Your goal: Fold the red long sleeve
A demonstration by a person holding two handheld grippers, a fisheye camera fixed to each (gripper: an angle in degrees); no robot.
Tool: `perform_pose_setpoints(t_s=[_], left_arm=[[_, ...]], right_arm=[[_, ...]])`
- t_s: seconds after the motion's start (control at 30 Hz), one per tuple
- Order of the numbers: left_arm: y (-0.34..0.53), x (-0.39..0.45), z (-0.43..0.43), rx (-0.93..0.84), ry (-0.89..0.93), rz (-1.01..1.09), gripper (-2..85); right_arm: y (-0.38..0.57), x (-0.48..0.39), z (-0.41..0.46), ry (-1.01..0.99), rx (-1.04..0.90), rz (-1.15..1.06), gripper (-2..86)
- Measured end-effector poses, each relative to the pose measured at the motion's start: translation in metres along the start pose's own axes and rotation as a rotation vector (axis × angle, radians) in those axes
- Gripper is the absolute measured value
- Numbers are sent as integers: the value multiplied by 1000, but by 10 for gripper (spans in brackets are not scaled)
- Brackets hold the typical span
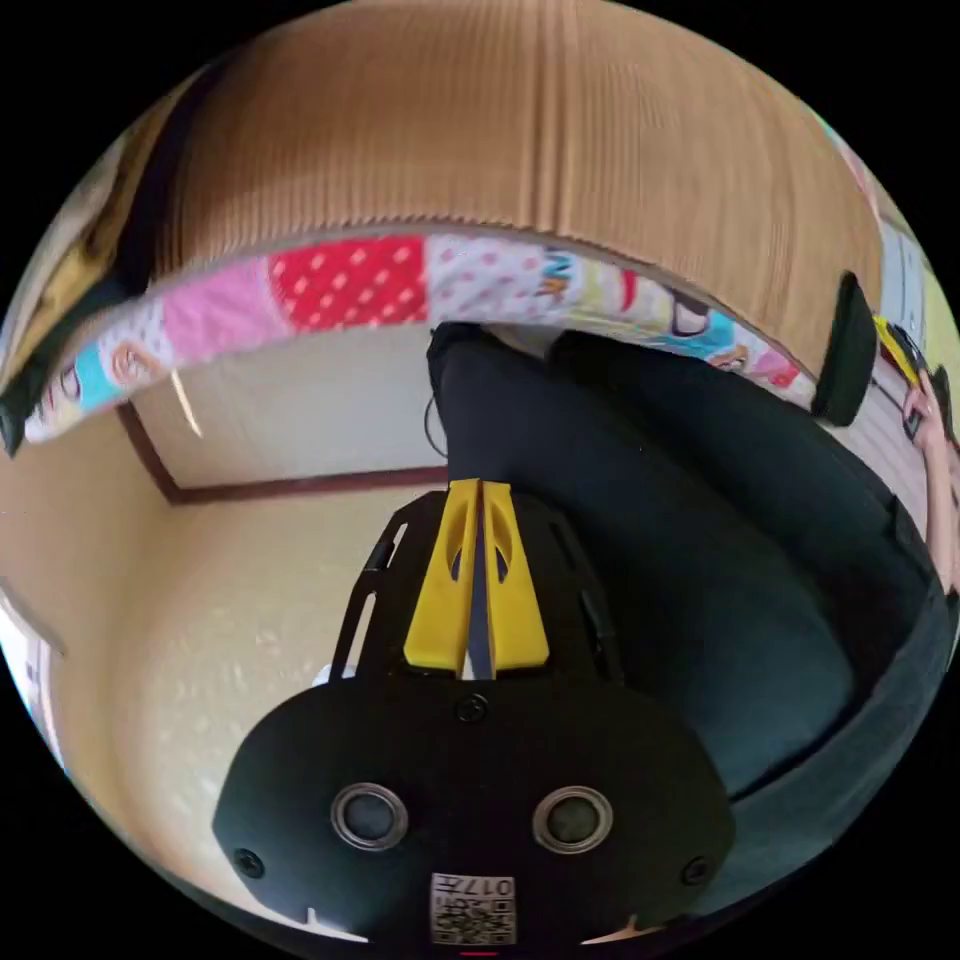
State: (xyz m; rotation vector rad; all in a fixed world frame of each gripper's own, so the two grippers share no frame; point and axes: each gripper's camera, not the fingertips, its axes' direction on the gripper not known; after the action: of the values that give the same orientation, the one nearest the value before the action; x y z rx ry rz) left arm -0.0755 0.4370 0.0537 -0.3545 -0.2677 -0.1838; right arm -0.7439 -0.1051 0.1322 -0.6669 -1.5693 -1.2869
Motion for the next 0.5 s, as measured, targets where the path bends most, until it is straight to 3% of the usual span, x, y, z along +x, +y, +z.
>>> perform_pose_setpoints(t_s=[0.17,0.23,0.37,0.5], left_arm=[[79,-68,60,127,290,-267,-9],[105,-71,75,229,395,-323,-9],[163,-54,68,588,546,-420,-6],[201,-39,3,946,546,-446,14]], right_arm=[[99,-76,181,115,-189,-82,2],[82,-69,202,211,-339,-49,2],[65,-20,133,43,9,64,2],[84,44,157,-79,-20,243,2]])
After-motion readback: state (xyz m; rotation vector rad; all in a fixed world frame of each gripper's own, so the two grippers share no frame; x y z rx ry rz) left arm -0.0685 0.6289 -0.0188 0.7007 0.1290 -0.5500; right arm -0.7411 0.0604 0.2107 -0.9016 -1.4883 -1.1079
